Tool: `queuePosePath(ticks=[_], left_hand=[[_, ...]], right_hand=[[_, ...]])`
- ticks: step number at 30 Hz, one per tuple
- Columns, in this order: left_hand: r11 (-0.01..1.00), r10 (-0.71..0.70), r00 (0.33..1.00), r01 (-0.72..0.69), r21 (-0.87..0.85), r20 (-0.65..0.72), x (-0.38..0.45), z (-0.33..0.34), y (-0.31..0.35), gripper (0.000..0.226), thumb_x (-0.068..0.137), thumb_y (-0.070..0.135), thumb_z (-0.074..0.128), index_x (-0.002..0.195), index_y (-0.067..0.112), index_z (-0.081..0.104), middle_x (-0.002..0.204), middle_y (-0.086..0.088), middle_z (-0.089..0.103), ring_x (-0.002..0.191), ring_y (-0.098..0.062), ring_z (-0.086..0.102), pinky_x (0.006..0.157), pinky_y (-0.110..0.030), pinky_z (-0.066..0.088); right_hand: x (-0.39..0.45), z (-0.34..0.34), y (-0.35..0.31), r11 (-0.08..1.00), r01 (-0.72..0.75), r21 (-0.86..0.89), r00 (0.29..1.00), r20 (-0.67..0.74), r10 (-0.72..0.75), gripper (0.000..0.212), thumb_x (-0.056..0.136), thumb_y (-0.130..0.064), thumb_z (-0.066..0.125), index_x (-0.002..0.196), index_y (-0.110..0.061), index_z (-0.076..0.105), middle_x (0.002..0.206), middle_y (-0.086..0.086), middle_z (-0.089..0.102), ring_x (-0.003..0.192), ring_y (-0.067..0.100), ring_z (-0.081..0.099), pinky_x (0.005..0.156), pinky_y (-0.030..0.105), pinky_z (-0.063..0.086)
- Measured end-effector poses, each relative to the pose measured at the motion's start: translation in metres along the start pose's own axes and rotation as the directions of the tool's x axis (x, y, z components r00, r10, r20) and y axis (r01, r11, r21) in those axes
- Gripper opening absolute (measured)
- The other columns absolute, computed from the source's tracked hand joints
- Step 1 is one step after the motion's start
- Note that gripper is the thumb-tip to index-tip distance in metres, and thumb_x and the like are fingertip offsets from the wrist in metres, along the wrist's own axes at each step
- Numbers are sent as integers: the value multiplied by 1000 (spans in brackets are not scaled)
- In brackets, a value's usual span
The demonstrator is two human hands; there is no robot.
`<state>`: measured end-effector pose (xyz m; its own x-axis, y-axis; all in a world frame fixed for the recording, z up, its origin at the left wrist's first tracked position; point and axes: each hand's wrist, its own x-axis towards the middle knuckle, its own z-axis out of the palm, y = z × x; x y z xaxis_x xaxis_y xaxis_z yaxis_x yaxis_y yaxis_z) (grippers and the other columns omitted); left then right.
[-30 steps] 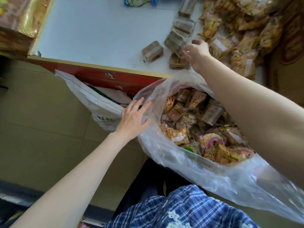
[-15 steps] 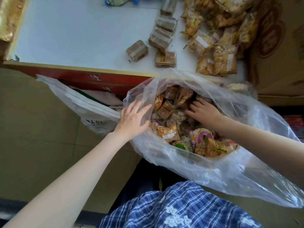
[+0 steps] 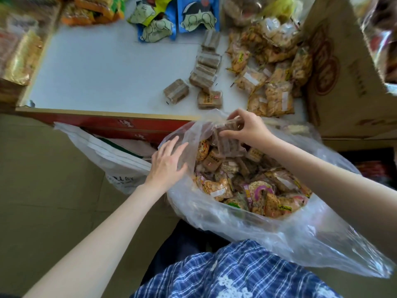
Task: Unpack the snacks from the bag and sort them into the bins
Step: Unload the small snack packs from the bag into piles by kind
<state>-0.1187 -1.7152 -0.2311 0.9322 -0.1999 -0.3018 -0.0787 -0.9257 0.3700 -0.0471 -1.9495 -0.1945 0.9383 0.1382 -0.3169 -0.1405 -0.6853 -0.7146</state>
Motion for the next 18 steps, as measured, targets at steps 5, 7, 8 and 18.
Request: queuePosePath(ticks=[5,7,8,18], left_hand=[[996,-18,1000,19,-88,4,21,-3,-9,55,92,30,53,144,25,34,155,-3,19,142,-24,17,111,-44,20],[994,-8,1000,9,-106,18,28,-7,-12,55,93,31,51,145,26,33,156,-2,18,142,-23,15,112,-44,17],[994,-5,1000,7,-109,24,29,-10,-12,55,93,31,50,145,26,32,156,-1,16,142,-22,14,113,-44,15],[997,13,997,-7,-71,78,27,-24,-27,54,95,35,45,146,32,26,157,3,10,143,-19,8,114,-43,11]], right_hand=[[54,-12,-23,791,-173,588,940,-142,311,33,83,-23,72,101,-8,48,93,11,60,60,11,60,53,22,50],[89,-10,-35,656,-169,735,920,-122,373,31,87,-18,67,103,-6,44,106,17,58,72,17,64,62,26,57],[103,-7,-42,586,-172,792,912,-97,399,29,88,-15,64,104,-5,42,105,16,57,76,18,64,67,30,59],[113,-11,-69,541,-195,818,917,-43,396,24,93,7,43,115,4,52,85,11,54,76,21,62,72,27,57]])
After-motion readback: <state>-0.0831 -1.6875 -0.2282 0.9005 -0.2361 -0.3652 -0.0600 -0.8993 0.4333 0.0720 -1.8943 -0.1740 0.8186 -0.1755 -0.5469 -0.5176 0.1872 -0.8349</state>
